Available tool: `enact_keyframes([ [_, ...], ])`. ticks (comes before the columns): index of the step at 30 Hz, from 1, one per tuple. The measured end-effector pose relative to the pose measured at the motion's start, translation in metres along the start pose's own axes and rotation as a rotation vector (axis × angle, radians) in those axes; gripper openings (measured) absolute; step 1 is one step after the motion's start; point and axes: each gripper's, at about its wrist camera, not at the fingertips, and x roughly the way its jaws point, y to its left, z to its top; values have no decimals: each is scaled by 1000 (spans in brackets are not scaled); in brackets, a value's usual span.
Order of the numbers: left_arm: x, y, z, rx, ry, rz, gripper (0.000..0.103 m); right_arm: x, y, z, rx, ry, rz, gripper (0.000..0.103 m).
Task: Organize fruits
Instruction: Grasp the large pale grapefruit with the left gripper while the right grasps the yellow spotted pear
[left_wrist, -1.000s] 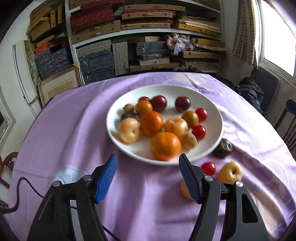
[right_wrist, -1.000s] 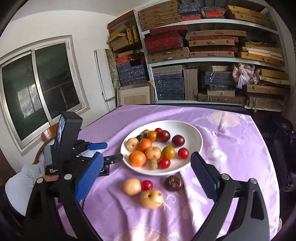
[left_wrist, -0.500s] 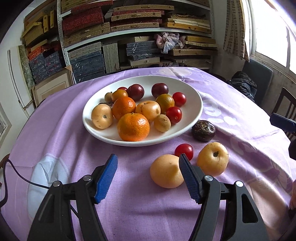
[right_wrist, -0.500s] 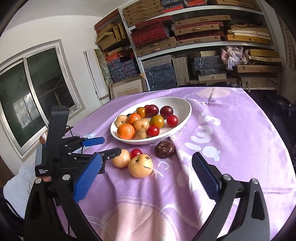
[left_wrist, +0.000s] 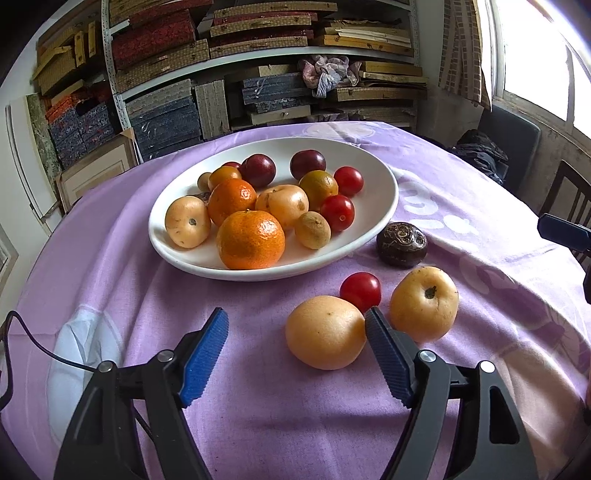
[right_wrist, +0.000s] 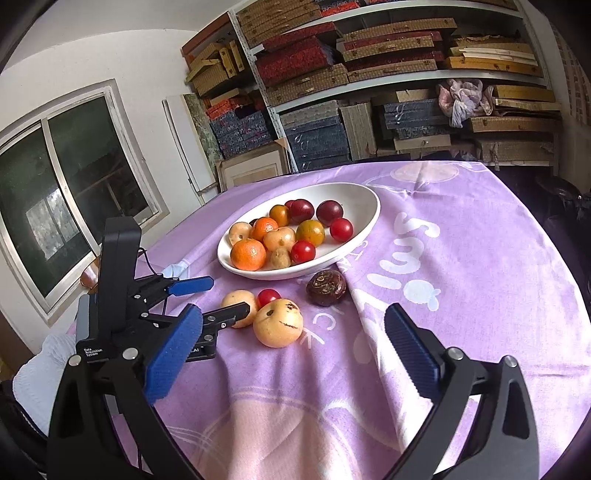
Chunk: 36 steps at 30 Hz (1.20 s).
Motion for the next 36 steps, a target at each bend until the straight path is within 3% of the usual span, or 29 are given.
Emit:
enact_keyframes([
  [5, 12, -2, 2, -11, 60, -40, 77, 1, 0, -1, 1, 8, -2, 97],
  [8, 13, 4, 0, -25, 65, -49, 64, 2, -3, -1, 8, 12, -7, 97],
  [10, 12, 8, -2, -22, 65, -36, 48, 2, -5, -1, 16, 14, -5, 97],
  [19, 3, 33, -13, -60, 65, -11, 48, 9, -4, -4, -1, 49, -4, 97],
  [23, -4, 40, -19, -62, 69, 17, 48, 18, 8, -10, -70, 87, -27, 97],
  [24, -6, 41, -22, -58, 69, 23, 48, 21, 13, -12, -97, 98, -31, 95],
  [27, -12, 42, -28, -44, 70, 31, 48, 35, 30, -16, -185, 150, -33, 75],
  [31, -11, 47, -29, -65, 79, 6, 48, 58, 45, -16, -270, 212, -60, 75],
  [36, -10, 49, -29, -80, 88, -9, 48, 80, 49, -5, -307, 226, -84, 75],
])
